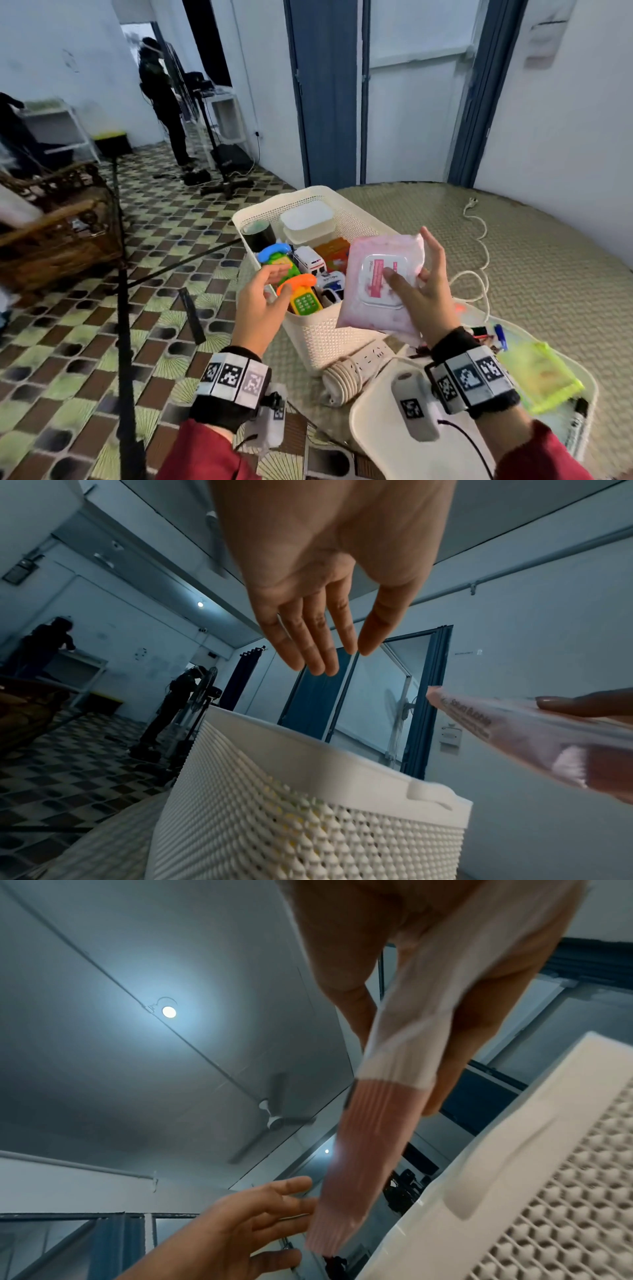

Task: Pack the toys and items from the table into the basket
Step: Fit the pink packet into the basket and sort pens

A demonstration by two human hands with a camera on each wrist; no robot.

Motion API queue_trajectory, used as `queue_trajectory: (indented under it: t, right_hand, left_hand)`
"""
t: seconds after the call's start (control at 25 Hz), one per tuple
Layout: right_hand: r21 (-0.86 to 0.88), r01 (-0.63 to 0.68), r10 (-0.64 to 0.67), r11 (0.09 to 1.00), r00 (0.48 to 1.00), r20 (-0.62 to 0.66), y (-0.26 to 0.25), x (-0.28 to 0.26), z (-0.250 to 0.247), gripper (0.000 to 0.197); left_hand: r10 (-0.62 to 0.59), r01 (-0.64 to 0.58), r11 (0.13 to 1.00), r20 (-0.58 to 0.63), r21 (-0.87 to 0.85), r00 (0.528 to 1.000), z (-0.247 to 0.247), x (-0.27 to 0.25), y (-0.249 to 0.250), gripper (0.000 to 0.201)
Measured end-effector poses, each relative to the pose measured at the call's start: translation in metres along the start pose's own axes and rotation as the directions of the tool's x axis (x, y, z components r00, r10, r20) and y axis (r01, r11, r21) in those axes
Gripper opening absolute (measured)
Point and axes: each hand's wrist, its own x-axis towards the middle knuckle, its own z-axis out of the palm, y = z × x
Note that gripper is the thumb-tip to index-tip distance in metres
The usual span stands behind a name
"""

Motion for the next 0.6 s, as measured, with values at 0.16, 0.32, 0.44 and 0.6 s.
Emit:
queue_trajectory:
  t: [0.16, 0.32, 0.44, 0.6]
  right_hand:
    - [-0.012, 0.018, -0.018, 1.000, 1.000, -0.020, 0.001, 0.039, 0.022, 0.074]
    - [-0.009, 0.001, -0.002, 1.000, 1.000, -0.025, 0.000, 0.080, 0.039, 0.072]
    - [-0.055, -0.016, 0.014, 0.998, 0.999, -0.033, 0.003, 0.105, 0.047, 0.072]
    - [-0.129, -0.051, 0.036, 0.990, 0.993, -0.117, 0.007, 0.135, 0.055, 0.071]
  left_hand:
    - [0.027, -0.027, 0.999, 0.019, 0.029, 0.999, -0.004, 0.034, -0.015, 0.027]
    - [0.020, -0.020, 0.999, 0.010, 0.030, 1.000, -0.007, 0.071, -0.029, 0.026]
    - [0.012, -0.012, 1.000, 0.006, 0.018, 1.000, -0.008, 0.093, -0.037, 0.023]
    - [-0.011, 0.011, 1.000, 0.006, 0.008, 1.000, -0.005, 0.121, -0.054, 0.022]
